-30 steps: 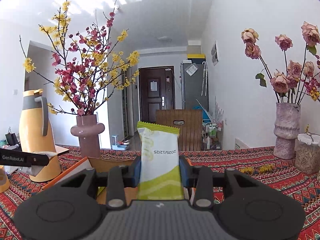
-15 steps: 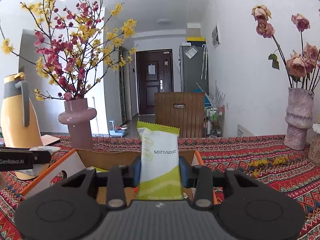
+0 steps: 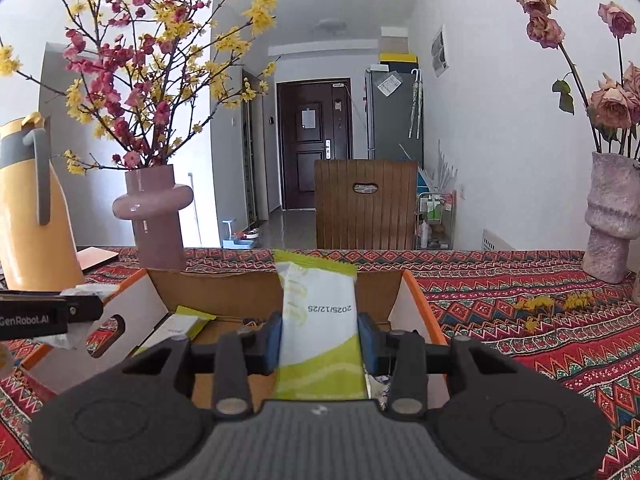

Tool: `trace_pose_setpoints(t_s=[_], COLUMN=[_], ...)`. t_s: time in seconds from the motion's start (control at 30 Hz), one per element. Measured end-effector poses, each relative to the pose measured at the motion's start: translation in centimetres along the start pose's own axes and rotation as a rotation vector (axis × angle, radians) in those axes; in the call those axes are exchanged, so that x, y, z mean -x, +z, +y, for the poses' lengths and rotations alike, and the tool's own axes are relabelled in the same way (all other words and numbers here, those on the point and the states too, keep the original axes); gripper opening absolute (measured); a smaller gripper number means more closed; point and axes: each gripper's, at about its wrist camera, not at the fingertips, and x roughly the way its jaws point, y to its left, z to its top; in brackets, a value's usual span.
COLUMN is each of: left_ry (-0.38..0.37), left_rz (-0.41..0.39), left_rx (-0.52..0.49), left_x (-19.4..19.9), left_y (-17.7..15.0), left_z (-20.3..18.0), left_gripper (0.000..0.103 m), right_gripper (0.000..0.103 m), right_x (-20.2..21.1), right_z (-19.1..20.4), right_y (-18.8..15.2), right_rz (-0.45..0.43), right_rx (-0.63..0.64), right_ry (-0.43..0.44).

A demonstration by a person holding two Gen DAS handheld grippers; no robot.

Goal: Organize snacks
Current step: 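Carry both packets into the cardboard box and open both grippers, then move both grippers back over the snack pile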

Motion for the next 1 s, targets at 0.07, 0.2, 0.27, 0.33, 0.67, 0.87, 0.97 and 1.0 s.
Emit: trace_pose_setpoints(t_s=[0.07,0.2,0.27,0.33,0.67,0.87,0.97,1.0], left_ry=[0.000,0.022,0.021,0.030,0.055,0.046,0.043,0.043], left_rz=[-0.011,-0.064,-0.072,-0.071,-0.076,-0.084,-0.080,-0.080], left_rx=[0.009,0.020,0.032,0.031,0.047,0.057,0.049,0.046], left_x=[0.2,1.2,1.4,1.3,1.9,3.8,4.8,5.1], left_y=[0.0,0.0,0.0,0.1,0.7,1.2,1.2,1.1], left_z=[0.0,0.1,0.1,0.1,0.3,0.7,0.9,1.0], left_gripper=[0.081,0.103,0.103,0.103,0.103,0.103,0.103,0.103], right_gripper=[0.050,0.100,0.103,0.103,0.103,0.103,0.103,0.103], right_x=[0.4,1.4,1.7,1.8,2.9,6.0,7.7,8.2], right_z=[-0.2,-0.7,-1.1,-1.3,-1.4,-1.4,-1.5,-1.5], right_y=[0.1,0.2,0.2,0.2,0.8,1.6,1.4,1.2], right_rz=[-0.011,-0.043,-0.054,-0.057,-0.083,-0.102,-0.102,-0.101], right_rx=[-0.008,-0.031,-0.046,-0.053,-0.052,-0.055,-0.039,-0.032], right_ry=[-0.005,-0.024,-0.023,-0.022,-0.033,-0.006,0.003,0.005])
